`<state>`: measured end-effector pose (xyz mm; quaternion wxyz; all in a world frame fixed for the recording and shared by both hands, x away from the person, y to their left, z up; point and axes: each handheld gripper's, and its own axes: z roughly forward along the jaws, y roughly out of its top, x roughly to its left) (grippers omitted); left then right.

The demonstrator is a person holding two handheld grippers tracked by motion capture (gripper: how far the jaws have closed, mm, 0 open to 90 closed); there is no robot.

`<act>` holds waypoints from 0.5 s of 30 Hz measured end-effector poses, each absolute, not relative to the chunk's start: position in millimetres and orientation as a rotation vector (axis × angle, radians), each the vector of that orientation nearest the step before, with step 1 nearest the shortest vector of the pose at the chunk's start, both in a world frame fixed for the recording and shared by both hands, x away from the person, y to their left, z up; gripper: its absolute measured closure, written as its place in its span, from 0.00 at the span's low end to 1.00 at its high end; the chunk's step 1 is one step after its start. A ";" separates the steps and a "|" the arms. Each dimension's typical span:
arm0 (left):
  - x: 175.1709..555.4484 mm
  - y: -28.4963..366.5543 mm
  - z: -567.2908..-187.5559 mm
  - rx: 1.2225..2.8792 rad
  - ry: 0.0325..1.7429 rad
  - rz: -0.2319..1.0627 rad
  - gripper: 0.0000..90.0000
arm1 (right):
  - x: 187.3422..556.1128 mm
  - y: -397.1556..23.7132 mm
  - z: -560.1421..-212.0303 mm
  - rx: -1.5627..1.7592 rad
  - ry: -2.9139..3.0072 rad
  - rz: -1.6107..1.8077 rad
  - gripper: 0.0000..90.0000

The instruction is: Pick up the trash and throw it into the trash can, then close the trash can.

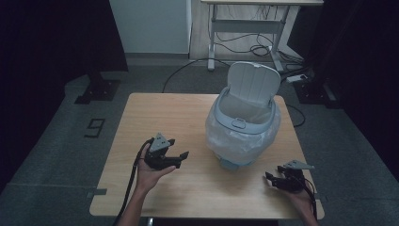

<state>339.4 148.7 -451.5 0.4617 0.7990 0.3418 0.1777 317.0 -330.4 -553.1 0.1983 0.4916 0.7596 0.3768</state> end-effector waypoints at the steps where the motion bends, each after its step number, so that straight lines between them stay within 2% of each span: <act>1: 339.4 149.4 -454.4 1.970 0.844 0.439 0.28 | 317.1 -330.5 -553.1 1.376 2.125 1.055 0.37; 15: 337.5 152.0 -477.4 2.001 0.882 0.439 0.28 | 312.8 -334.1 -538.5 1.392 2.037 1.130 0.33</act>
